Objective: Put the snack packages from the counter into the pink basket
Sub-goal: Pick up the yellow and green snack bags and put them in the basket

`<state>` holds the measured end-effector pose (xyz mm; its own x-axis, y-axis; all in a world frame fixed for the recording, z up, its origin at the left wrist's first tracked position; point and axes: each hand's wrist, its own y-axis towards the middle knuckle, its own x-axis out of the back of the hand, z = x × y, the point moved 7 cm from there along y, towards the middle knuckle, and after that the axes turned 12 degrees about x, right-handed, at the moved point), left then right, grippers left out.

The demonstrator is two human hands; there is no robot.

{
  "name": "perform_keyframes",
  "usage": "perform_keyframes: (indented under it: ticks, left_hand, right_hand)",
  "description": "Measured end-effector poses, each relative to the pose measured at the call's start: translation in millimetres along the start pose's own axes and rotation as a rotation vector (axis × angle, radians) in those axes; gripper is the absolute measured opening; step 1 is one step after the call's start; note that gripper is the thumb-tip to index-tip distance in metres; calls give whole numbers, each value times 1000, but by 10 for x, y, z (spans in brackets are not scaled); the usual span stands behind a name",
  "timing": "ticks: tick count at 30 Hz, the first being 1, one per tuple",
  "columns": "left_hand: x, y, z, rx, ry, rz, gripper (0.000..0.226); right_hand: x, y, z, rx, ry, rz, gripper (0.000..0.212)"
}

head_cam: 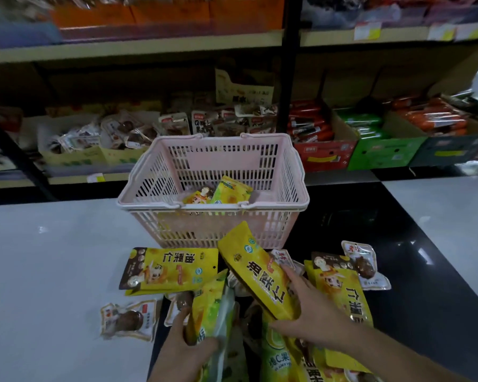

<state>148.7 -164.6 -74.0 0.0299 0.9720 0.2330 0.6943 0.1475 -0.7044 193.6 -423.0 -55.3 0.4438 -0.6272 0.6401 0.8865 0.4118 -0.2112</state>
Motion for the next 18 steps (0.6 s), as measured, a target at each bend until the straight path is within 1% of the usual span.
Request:
perform_keyframes:
  ticks: [1, 2, 5, 7, 10, 12, 14, 16, 18]
  left_hand:
    - [48, -73, -89, -64, 15, -37, 87]
    - [92, -128, -177, -132, 49, -77, 88]
    - [291, -315, -477, -297, 89, -226, 103]
    - [408, -419, -687, -391, 120, -333, 106]
    - [502, -562, -1043, -521, 167, -452, 106]
    - [554, -585, -1341, -572, 176, -510, 104]
    - [583, -582, -1734, -627, 157, -533, 101]
    - [604, -536, -2167, -673, 174, -555, 99]
    - [617, -424, -2581, -710, 230, -601, 100]
  right_hand:
    - [-12, -21, 71, -2, 17, -50, 125]
    - [-15, -30, 158, 2, 32, -98, 124]
    - [2, 8, 489, 28, 124, -217, 120]
    - [44, 40, 715, 66, 203, -271, 123]
    - [227, 163, 1022, 101, 239, -345, 126]
    - [461, 342, 1201, 98, 280, -426, 126]
    - [795, 579, 1348, 90, 313, -535, 128]
    - [1172, 809, 1432, 66, 279, -636, 135]
    - [1513, 981, 1446, 17, 243, -708, 137]
